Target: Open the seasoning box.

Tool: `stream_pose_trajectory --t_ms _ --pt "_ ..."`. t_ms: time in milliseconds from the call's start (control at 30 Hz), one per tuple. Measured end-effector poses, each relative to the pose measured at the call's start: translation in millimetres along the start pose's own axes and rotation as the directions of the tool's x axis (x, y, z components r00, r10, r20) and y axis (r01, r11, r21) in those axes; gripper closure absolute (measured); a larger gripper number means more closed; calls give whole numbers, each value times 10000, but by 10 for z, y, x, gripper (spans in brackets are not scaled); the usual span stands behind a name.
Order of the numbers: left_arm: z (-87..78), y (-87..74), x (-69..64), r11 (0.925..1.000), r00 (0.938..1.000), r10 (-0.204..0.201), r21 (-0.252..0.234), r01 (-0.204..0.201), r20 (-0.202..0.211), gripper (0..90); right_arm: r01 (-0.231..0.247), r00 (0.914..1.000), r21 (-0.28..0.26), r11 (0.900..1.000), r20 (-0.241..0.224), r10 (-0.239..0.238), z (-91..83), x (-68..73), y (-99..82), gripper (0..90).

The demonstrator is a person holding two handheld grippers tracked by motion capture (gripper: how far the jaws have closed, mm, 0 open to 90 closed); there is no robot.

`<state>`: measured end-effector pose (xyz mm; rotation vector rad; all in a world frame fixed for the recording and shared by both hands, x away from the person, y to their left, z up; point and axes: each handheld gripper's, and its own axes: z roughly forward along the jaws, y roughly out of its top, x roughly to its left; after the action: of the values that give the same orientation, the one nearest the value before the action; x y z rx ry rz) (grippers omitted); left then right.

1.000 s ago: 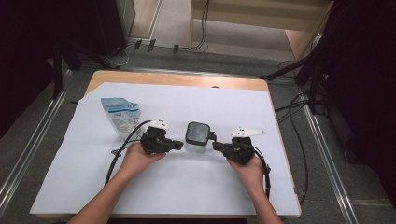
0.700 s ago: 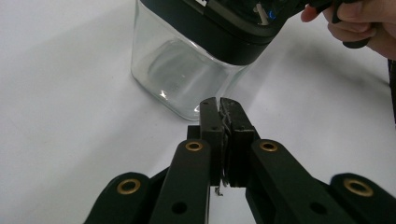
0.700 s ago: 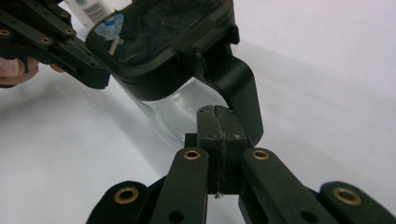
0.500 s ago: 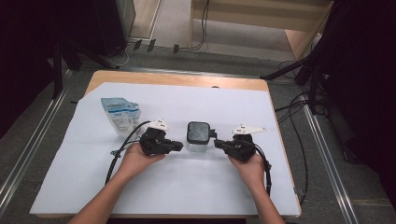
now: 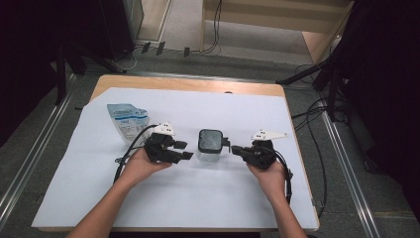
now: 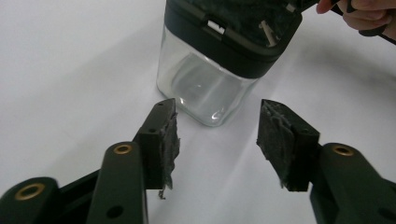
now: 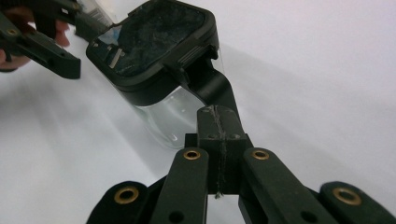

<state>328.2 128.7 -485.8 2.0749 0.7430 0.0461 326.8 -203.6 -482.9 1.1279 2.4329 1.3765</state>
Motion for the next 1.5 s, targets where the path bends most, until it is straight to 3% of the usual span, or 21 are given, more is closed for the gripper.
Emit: stream_pose_trajectory --t_ms 133,233,333,400,500,600,700,767,1000,1233,1500 --pt "-2 57 39 9996 9996 18 -272 -10 288 412 -13 10000 163 9999 38 13 -27 -34 18 900" --pt "22 127 69 9999 9986 -26 -97 32 530 354 -10 10000 297 9996 41 9 -31 -80 57 900" --pt "33 184 83 9996 9962 281 -16 -281 826 275 51 10000 436 9990 39 -53 20 -120 91 900" --pt "44 221 88 9981 9957 613 39 -617 699 249 54 10000 511 9987 -13 -54 54 -134 92 900" --pt "72 232 133 9988 9950 452 -201 -436 888 145 87 10000 569 9983 -50 -85 71 -130 90 900" --pt "120 239 179 9989 9913 468 -15 -470 1233 109 150 9998 498 9986 -111 -144 58 -126 98 900" --pt "176 276 178 9978 9881 629 138 -654 1405 94 88 9999 491 9988 -140 -81 62 -128 101 900" --pt "202 297 166 9962 9896 822 200 -852 1184 95 59 9998 488 9988 -176 -50 70 -124 109 900" --pt "272 287 208 9962 9872 872 -28 -876 1335 114 113 9997 476 9988 -203 -103 92 -129 125 900" --pt "371 291 188 9951 9872 971 67 -987 1268 109 90 9998 493 9987 -190 -81 94 -133 130 900" --pt "456 346 163 9935 9822 1128 1 -1141 1503 116 53 9999 489 9988 -153 -45 95 -124 130 900"
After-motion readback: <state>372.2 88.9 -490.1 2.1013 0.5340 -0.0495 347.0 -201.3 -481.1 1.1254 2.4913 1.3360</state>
